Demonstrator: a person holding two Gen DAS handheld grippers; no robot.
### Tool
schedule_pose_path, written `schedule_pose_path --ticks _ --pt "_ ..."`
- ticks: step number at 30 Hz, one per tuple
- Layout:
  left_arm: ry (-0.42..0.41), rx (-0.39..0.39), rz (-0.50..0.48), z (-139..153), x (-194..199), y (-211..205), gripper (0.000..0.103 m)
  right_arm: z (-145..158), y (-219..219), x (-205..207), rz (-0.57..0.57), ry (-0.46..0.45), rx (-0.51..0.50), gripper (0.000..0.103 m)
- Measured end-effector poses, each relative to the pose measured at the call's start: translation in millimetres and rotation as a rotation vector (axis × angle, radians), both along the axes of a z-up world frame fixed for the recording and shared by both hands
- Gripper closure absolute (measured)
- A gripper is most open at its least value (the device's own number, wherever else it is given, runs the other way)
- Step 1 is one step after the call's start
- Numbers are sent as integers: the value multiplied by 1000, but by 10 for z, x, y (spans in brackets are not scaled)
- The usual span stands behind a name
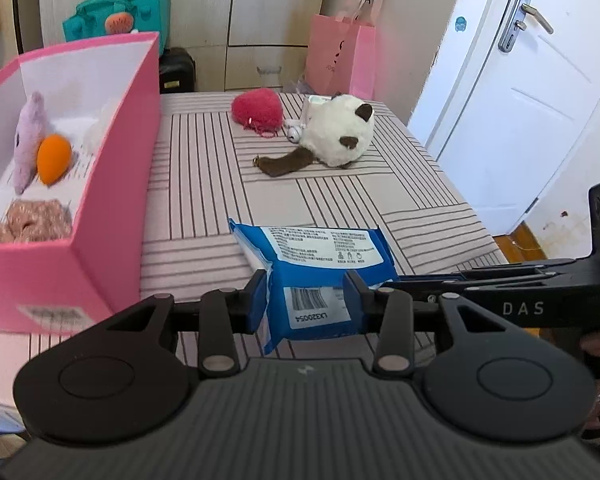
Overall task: Organize soft objects
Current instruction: 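Grasp the blue wet-wipe pack with the left tool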
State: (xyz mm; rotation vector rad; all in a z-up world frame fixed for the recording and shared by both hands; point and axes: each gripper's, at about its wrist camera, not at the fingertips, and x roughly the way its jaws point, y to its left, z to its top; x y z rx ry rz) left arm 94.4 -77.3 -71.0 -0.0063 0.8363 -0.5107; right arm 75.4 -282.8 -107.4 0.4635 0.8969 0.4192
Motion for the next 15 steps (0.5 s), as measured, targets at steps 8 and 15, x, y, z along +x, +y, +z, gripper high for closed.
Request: schedule_pose_path --ticks 8,15 --pt "3 -30 3 145 -142 235 65 199 214 -144 61 11 -22 76" --pt "5 -41 13 265 -288 474 65 361 428 -307 108 18 -33 76"
